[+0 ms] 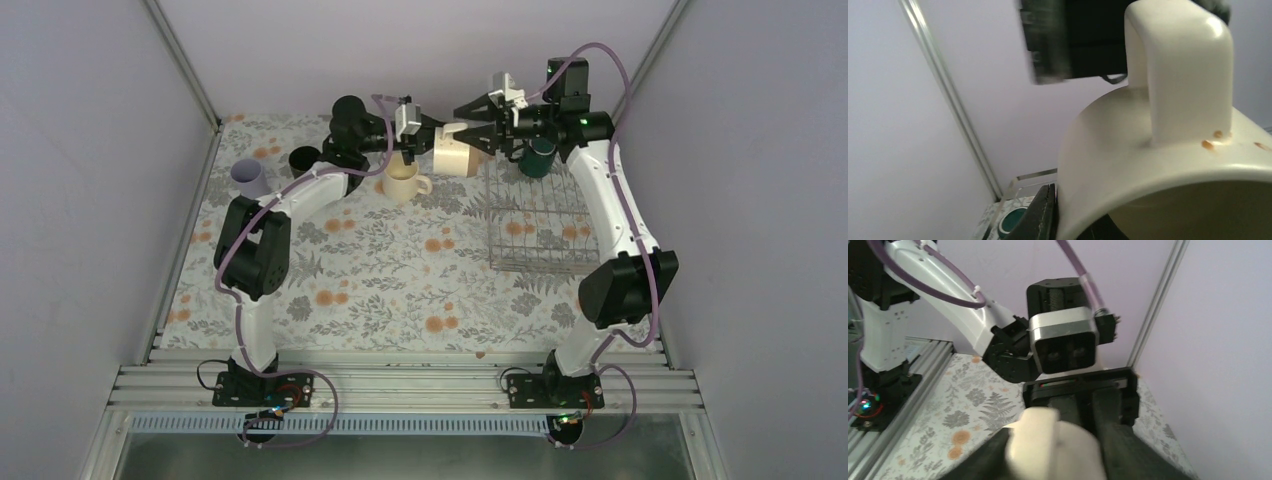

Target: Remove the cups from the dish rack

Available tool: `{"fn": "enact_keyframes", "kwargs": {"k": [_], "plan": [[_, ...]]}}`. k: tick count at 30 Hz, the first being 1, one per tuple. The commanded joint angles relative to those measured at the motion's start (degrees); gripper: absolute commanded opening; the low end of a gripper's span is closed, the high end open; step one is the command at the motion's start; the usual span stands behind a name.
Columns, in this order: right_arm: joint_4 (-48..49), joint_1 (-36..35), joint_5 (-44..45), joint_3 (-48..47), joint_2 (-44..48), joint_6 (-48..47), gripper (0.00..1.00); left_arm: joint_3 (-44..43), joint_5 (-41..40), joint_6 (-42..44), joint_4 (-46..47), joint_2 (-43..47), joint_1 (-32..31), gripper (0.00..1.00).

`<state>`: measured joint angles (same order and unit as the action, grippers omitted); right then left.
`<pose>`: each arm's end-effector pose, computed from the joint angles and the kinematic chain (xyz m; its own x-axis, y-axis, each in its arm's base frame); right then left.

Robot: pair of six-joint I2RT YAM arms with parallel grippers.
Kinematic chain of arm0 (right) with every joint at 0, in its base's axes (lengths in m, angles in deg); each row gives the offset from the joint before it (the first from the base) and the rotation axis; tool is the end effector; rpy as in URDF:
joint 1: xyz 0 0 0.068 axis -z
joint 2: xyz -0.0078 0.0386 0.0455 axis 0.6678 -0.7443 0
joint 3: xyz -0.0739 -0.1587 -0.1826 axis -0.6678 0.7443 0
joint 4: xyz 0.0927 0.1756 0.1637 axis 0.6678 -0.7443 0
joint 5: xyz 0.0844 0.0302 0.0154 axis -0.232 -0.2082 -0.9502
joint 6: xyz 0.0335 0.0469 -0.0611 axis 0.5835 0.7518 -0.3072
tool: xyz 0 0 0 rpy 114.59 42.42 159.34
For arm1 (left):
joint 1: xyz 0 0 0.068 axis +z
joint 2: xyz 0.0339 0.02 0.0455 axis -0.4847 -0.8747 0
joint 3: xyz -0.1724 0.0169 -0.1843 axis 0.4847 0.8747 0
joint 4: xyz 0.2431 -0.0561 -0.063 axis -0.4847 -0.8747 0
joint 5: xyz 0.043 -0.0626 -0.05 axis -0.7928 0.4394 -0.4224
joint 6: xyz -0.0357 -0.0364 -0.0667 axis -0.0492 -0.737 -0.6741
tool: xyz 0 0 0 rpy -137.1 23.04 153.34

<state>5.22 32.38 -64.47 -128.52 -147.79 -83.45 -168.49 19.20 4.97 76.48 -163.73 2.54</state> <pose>0.3514 0.1308 0.3967 0.1729 -0.1544 -0.9728 -0.9826 0.0404 -0.1811 0.3924 -0.2672 0.3227 0.2852 -0.1223 -0.9506 0.9582 0.0619 0.2795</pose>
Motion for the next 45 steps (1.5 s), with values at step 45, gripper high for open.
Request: {"fn": "enact_keyframes", "kwargs": {"k": [45], "plan": [[-23.1, 7.4, 64.5, -20.7, -26.5, -34.9, 0.99, -3.8, -59.2, 79.7, -103.2, 7.5, 18.5, 0.02]]}}
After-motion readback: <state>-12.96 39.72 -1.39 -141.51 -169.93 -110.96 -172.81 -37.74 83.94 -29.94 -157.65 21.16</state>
